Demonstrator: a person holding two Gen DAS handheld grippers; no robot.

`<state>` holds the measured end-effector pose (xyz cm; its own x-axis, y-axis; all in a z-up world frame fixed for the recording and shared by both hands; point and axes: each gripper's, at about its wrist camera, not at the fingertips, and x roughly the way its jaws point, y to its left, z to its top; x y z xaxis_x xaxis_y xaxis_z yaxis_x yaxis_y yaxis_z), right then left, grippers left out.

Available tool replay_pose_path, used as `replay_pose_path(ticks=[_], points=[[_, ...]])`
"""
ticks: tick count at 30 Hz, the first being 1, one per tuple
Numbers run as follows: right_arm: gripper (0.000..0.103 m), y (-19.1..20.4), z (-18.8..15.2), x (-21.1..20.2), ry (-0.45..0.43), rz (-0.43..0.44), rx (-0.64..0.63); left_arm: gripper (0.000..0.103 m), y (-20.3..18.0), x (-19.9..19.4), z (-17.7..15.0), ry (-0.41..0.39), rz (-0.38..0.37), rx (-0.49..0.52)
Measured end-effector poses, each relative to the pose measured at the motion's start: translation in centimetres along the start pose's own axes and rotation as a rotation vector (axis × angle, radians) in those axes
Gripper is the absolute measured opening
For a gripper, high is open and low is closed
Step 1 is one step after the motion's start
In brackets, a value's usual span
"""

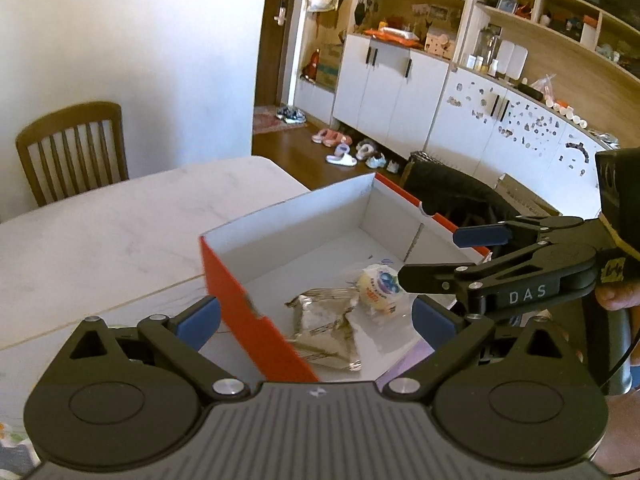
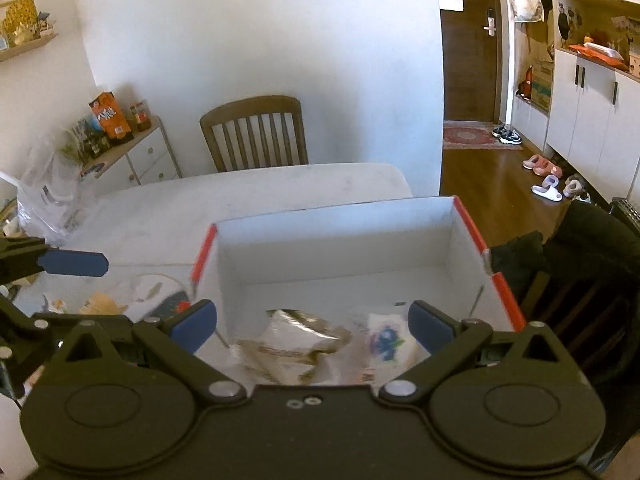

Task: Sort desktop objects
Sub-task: 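Move both tools back toward the remaining items on the mat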

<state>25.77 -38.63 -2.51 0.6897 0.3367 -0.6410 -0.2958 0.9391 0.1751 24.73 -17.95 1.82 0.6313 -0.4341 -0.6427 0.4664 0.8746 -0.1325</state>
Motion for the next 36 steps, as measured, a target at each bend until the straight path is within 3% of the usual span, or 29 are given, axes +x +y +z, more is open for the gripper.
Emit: replay_pose_path(ticks=[14, 36], points=[[0.102, 9.1, -1.1, -0.7, -0.017, 0.031, -0.017, 0.102, 6.1, -6.2, -3.9, -0.034, 0.028, -0.034], [0.102, 21.4, -3.3, 0.7, -0.008, 0.075, -0.085, 0.102, 16.4, -13.9, -11.8, -0.051, 0.149, -0.130]])
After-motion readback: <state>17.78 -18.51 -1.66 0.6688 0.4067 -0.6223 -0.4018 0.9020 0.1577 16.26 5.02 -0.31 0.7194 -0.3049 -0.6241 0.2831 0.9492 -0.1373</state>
